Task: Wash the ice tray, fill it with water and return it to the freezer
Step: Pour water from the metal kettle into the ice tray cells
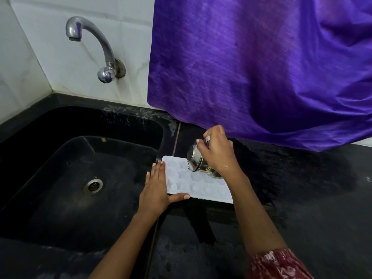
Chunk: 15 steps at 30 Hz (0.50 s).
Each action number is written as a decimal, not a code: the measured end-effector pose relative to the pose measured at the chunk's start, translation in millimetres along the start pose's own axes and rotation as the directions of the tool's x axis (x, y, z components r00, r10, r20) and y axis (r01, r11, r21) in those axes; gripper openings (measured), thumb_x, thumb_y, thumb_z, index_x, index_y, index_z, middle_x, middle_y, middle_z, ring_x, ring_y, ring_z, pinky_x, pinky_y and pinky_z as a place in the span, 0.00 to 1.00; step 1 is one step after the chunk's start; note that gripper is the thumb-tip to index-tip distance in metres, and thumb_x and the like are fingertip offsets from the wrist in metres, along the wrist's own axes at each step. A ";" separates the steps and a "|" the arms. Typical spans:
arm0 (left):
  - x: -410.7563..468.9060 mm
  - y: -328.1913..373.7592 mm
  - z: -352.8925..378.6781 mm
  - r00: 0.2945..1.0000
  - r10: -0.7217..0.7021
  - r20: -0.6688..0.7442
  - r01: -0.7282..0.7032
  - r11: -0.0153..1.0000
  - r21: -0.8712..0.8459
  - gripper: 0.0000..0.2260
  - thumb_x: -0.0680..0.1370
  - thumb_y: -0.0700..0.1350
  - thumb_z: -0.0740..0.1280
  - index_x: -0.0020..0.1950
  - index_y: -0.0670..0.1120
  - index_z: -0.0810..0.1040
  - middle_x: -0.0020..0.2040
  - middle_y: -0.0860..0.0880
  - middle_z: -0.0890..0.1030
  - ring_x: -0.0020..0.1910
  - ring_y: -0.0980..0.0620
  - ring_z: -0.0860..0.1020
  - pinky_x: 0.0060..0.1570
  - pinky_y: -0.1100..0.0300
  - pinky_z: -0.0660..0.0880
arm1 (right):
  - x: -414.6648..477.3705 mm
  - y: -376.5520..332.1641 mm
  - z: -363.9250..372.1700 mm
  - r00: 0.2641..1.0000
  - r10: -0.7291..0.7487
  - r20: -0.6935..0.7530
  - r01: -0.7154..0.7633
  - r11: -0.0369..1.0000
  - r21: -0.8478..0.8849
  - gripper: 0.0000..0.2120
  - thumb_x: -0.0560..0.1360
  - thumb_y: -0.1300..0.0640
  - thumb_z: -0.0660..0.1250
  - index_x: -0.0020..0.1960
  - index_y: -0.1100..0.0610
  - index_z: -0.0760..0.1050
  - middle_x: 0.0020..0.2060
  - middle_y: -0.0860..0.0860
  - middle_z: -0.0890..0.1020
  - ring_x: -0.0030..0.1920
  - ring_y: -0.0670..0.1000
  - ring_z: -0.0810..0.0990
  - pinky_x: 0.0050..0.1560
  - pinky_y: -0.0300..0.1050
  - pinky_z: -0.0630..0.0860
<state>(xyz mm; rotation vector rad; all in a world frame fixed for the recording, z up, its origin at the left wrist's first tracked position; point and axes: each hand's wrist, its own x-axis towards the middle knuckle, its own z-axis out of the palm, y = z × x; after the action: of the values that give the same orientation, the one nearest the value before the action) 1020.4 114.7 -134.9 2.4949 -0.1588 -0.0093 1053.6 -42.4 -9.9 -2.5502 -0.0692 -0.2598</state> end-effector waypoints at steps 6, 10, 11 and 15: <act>-0.6 0.6 -0.4 1.000 -0.002 -0.008 0.002 1.000 -0.008 0.69 0.46 0.84 0.43 0.76 0.42 0.45 0.78 0.48 0.47 0.71 0.60 0.39 0.70 0.61 0.36 | -1.4 7.4 2.4 0.997 0.073 0.010 -0.073 0.991 0.116 0.09 0.77 0.54 0.62 0.48 0.59 0.66 0.48 0.50 0.67 0.48 0.52 0.74 0.59 0.57 0.70; 0.1 0.1 -0.3 1.000 -0.002 0.000 0.002 1.000 -0.006 0.69 0.46 0.85 0.43 0.76 0.41 0.45 0.78 0.47 0.47 0.75 0.55 0.42 0.70 0.59 0.36 | -0.7 9.9 2.3 0.991 0.133 0.005 -0.131 0.968 0.215 0.08 0.76 0.56 0.63 0.45 0.59 0.65 0.48 0.51 0.67 0.48 0.48 0.69 0.61 0.58 0.69; 0.3 0.3 -0.7 1.000 -0.002 0.002 0.002 1.000 -0.014 0.69 0.46 0.85 0.44 0.76 0.41 0.45 0.78 0.47 0.47 0.75 0.55 0.41 0.70 0.59 0.36 | -0.6 9.7 2.5 0.991 0.135 0.005 -0.133 0.966 0.222 0.08 0.76 0.56 0.63 0.45 0.59 0.65 0.48 0.51 0.67 0.48 0.48 0.69 0.61 0.58 0.69; 0.1 -0.4 -2.8 1.000 0.006 0.013 -0.005 0.998 -0.067 0.68 0.47 0.84 0.46 0.76 0.42 0.44 0.78 0.47 0.47 0.70 0.61 0.39 0.69 0.60 0.34 | 0.5 3.9 6.3 0.995 0.102 0.022 -0.104 0.968 0.230 0.08 0.77 0.56 0.63 0.44 0.58 0.64 0.47 0.51 0.68 0.47 0.49 0.69 0.61 0.58 0.69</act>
<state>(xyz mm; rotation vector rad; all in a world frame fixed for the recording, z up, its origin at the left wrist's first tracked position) 1020.7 116.7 -132.8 2.4276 -0.1679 -0.0285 1055.6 -42.2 -17.0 -2.3152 0.0280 -0.1873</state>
